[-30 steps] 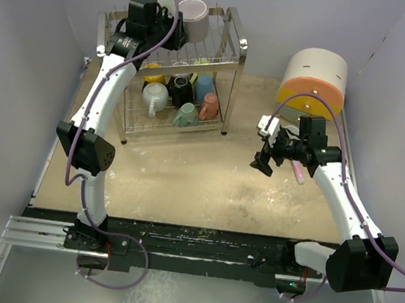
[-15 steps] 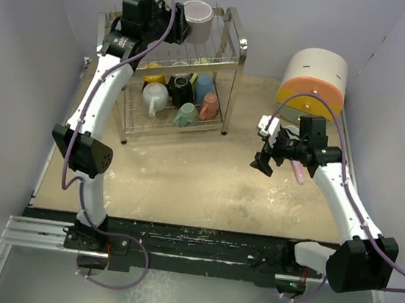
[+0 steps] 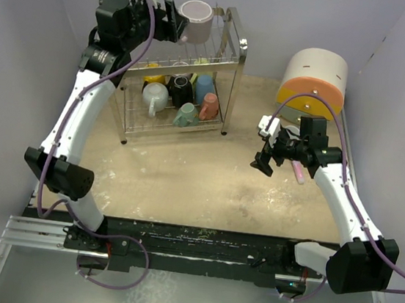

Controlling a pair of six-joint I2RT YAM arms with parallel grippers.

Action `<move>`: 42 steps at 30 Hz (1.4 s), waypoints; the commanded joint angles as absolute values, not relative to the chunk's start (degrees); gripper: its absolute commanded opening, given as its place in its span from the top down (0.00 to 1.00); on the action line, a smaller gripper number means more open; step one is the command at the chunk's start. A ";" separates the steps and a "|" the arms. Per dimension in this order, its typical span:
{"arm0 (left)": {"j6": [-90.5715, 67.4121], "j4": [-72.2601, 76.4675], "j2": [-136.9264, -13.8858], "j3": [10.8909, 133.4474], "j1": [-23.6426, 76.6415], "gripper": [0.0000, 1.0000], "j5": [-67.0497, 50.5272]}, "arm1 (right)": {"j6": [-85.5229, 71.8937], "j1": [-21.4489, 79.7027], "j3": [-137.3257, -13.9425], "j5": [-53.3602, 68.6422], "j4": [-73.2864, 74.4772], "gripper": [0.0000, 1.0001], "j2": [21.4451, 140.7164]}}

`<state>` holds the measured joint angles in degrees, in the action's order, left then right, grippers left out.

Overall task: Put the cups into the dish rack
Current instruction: Turn the cup upside down in the dish rack, then pick up the cup at the center of the board.

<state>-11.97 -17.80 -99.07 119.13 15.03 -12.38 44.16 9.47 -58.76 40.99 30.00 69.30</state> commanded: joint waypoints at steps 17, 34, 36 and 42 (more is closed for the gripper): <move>-28.80 11.07 -72.04 85.75 14.75 0.03 -29.26 | 44.58 9.40 -58.58 40.79 28.75 0.00 68.20; -44.52 22.07 -52.70 49.89 14.74 0.01 -36.76 | 44.28 9.24 -59.07 41.63 30.40 0.00 68.82; -45.80 21.67 -51.01 45.85 14.77 0.01 -36.04 | 44.07 8.98 -59.17 42.00 30.41 0.00 68.77; -45.64 17.52 -45.94 37.80 14.77 0.01 -33.59 | 42.21 7.65 -59.21 42.60 29.62 0.00 68.64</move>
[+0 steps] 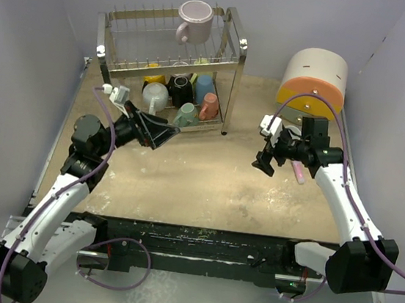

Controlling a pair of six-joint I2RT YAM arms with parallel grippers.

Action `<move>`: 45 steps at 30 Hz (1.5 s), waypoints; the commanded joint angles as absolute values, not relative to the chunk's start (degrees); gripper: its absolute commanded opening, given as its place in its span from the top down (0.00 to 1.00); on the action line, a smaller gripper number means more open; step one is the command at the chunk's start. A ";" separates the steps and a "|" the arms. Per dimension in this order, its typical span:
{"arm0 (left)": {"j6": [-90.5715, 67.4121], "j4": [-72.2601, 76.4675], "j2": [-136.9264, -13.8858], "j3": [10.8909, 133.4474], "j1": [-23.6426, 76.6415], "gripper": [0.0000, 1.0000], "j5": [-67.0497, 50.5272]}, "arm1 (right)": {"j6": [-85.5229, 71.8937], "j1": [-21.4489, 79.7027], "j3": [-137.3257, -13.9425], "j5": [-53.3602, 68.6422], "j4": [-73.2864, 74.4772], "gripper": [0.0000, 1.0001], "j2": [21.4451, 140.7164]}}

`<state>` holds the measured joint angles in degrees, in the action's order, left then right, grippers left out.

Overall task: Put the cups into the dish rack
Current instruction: Pick up the cup at the center of the board.

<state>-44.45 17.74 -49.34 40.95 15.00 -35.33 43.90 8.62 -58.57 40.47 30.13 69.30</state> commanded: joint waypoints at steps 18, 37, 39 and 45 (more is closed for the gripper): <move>-43.13 10.55 -40.01 25.59 14.74 0.01 -26.29 | 27.87 -2.55 -59.15 31.70 18.58 0.00 67.42; -43.03 6.68 -29.79 21.50 14.76 0.01 -26.87 | 8.31 -6.33 -69.65 16.04 11.43 0.15 83.31; -43.02 5.88 -28.68 21.15 14.76 0.01 -26.89 | 8.32 -6.50 -71.28 14.39 11.98 0.21 86.47; -41.72 2.17 -26.20 21.11 14.72 0.01 -26.43 | 7.10 -6.77 -71.37 11.10 9.24 0.37 91.28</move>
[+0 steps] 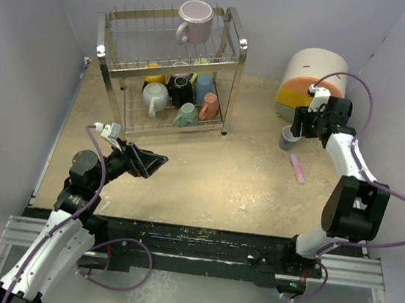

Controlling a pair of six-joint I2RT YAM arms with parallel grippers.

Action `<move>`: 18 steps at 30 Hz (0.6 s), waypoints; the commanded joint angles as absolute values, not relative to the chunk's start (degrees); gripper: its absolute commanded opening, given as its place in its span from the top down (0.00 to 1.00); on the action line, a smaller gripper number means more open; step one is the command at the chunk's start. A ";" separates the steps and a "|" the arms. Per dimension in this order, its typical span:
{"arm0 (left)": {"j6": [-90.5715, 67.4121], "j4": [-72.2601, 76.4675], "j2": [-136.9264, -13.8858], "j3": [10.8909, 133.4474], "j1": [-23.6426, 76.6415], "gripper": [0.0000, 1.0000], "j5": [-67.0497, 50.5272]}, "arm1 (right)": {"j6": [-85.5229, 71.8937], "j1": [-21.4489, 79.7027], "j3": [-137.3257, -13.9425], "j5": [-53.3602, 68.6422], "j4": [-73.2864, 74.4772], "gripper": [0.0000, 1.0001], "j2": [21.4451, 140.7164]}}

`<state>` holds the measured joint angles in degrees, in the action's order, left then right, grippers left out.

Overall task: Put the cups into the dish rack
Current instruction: Pick up the cup at the center of the board.

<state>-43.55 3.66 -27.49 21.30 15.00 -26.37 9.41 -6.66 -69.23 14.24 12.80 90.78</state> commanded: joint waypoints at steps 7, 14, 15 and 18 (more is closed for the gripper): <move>-42.54 2.79 -25.76 20.03 14.74 0.01 -26.68 | 7.27 -7.03 -73.25 9.16 7.95 0.50 96.58; -43.07 3.97 -26.72 19.58 14.72 0.01 -27.41 | 7.68 -7.04 -73.25 8.29 7.56 0.71 100.59; -43.29 4.34 -26.72 19.27 14.72 0.01 -27.42 | 7.79 -7.03 -72.95 7.91 7.34 0.72 100.86; -43.99 5.64 -26.92 18.65 14.72 0.01 -27.71 | 8.10 -7.03 -72.15 7.91 7.12 0.73 101.77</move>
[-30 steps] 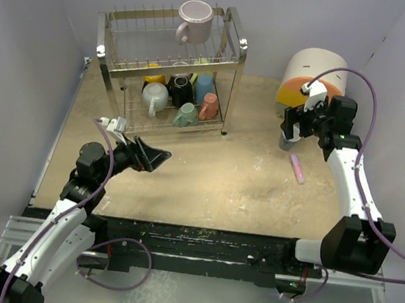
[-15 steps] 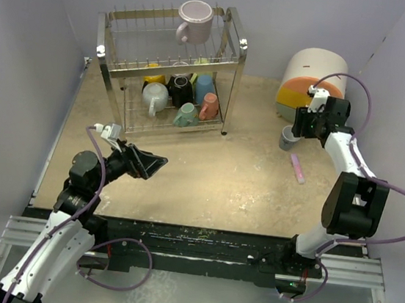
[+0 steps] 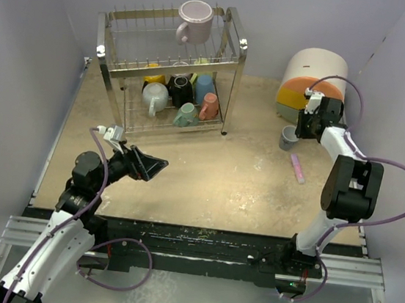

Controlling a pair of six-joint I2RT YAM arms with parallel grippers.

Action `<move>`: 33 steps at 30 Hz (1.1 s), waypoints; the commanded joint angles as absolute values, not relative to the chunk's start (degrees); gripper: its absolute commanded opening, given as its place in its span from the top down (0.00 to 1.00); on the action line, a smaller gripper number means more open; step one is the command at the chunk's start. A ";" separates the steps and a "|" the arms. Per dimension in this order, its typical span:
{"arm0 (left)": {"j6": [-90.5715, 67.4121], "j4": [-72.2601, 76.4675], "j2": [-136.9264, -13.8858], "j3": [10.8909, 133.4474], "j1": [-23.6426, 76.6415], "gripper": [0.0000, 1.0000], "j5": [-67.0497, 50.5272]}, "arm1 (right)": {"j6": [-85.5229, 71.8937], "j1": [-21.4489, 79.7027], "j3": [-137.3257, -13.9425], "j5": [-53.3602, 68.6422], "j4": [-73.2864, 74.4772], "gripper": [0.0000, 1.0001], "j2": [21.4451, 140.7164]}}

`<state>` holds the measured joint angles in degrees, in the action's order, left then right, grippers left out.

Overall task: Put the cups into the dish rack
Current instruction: Pick up the cup at the center of the board.

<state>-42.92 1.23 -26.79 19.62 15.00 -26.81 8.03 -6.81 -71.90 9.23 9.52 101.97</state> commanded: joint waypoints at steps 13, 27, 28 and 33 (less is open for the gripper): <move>-45.44 9.84 -27.85 17.22 14.75 0.01 -30.38 | 9.82 -7.10 -69.72 15.44 8.90 1.00 96.79; -57.71 46.53 -31.55 9.10 14.91 0.01 -39.42 | 14.49 -7.38 -68.85 62.22 17.02 1.00 83.33; -58.17 49.18 -32.04 8.90 14.93 0.01 -39.40 | 14.35 -7.36 -70.00 64.37 18.56 1.00 83.32; -54.57 55.07 -33.03 9.24 18.35 0.01 -35.64 | 8.59 -6.17 -72.15 71.84 19.94 1.00 82.07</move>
<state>-55.99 42.19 -32.88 8.73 15.44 -37.56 12.75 -7.05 -68.45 58.63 18.55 84.51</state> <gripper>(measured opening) 0.992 0.029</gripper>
